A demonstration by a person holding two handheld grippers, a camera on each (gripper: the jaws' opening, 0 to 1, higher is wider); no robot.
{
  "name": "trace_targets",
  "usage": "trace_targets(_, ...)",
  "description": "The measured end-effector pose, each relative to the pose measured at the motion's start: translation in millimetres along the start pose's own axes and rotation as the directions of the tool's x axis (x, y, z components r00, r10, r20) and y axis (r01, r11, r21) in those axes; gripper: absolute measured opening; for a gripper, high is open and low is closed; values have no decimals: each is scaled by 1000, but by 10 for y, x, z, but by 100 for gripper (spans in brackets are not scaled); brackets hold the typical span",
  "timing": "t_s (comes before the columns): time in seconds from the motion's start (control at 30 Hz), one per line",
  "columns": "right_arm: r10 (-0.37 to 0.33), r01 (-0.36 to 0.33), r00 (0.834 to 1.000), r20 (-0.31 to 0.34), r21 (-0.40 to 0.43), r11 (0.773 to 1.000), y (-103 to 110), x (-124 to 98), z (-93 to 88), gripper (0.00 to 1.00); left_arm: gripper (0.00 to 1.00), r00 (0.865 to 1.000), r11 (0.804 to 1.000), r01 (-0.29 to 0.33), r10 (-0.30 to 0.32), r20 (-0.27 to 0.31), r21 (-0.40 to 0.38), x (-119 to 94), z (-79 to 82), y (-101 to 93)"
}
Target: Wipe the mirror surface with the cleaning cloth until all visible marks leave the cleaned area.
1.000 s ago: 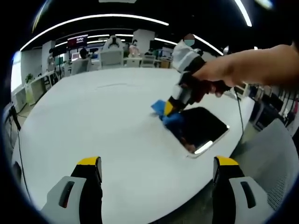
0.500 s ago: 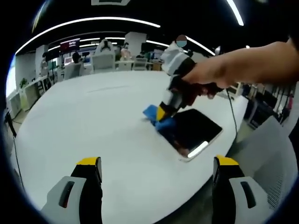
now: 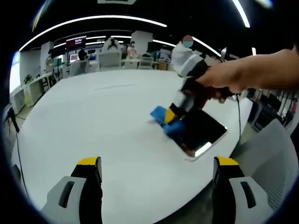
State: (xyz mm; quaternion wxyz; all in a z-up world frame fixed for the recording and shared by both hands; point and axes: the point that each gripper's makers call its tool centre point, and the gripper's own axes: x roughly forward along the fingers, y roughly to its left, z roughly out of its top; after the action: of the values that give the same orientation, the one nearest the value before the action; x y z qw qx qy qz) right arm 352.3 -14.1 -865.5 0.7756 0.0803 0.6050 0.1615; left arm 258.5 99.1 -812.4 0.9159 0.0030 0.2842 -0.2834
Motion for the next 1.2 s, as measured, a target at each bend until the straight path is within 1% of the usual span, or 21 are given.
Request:
trace_targets(0.1,14,-14,1000,-4,6,1000,10,13,-25,6,99,1000,1000,-3,3,-16,11,0,-29,0)
trace_targets(0.13,19,-19,1000,-9,7,1000,29,2,-58,6,99,1000,1000,-2,2,-21,13,4,-39,2)
trace_targets(0.27,28,-28,1000,-14,-1,1000,47,8,-104,6,99,999,1000,12,-11,-33,26,11,-52,-33)
trace_targets(0.5,35,-35,999,-18,-23,999,75,5,-203,6,99,999,1000,10,-10,-35,6,10,-65,-28)
trace_targets(0.83,39,-40,999,-28,-36,999,104,20,-261,7,99,999,1000,3,-3,-35,6,5,-66,-17)
trace_targets(1.2,43,-45,999,-23,-53,998,92,49,-243,7,99,999,1000,2,-2,-42,12,6,-73,-21)
